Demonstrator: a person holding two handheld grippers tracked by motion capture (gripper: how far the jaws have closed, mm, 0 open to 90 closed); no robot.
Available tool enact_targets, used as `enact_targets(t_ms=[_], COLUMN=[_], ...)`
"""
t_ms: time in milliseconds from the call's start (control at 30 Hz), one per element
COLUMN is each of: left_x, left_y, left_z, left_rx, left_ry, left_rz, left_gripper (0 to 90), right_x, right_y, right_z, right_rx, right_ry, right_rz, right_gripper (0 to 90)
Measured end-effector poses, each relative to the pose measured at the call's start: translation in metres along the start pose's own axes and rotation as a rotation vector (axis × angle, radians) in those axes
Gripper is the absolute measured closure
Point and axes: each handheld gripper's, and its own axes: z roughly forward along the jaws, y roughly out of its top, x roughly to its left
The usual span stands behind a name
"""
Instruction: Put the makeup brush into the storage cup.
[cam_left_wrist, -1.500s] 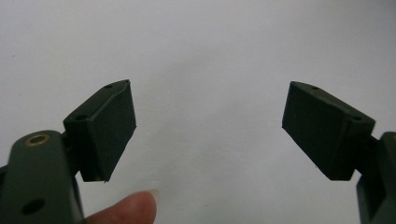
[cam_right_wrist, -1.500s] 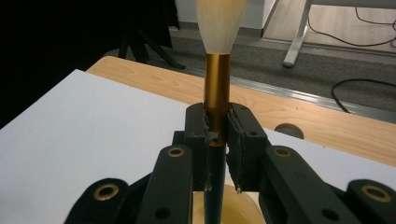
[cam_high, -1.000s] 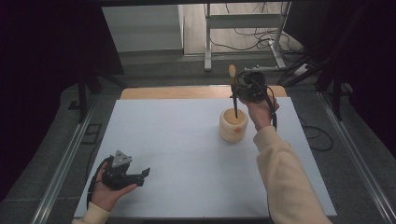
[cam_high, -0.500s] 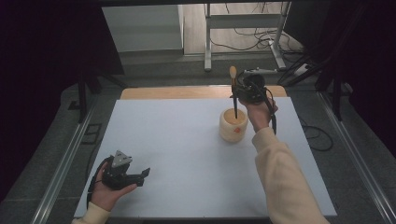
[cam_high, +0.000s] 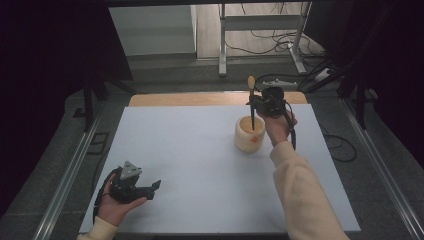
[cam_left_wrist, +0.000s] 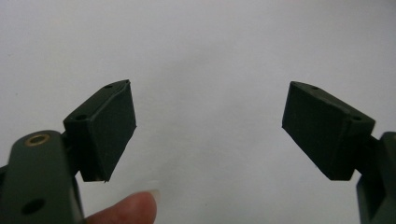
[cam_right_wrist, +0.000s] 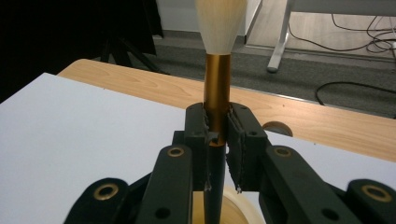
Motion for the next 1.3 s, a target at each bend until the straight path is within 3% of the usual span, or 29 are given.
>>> enact_targets(t_ms=[867, 967, 1133, 1200, 1300], left_x=[0.001, 0.000, 0.000, 0.000, 0.000], left_y=[0.000, 0.000, 0.000, 0.000, 0.000], left_z=[0.000, 0.001, 0.001, 0.001, 0.001], left_rx=[0.004, 0.005, 0.006, 0.005, 0.006], left_ry=[-0.003, -0.004, -0.004, -0.004, -0.004], left_rz=[0.004, 0.005, 0.007, 0.007, 0.007], left_gripper=[18.2, 18.2, 18.2, 18.3, 18.2], right_x=[0.004, 0.003, 0.005, 0.005, 0.004], right_y=[-0.020, -0.020, -0.018, -0.017, -0.016], right_z=[0.015, 0.012, 0.005, 0.002, -0.001], right_rx=[0.044, 0.028, -0.004, -0.021, -0.017], right_ry=[0.005, 0.000, -0.062, -0.073, -0.035], right_rz=[-0.024, -0.031, -0.053, -0.054, -0.045], right_gripper=[77.5, 58.7, 28.1, 24.0, 19.6])
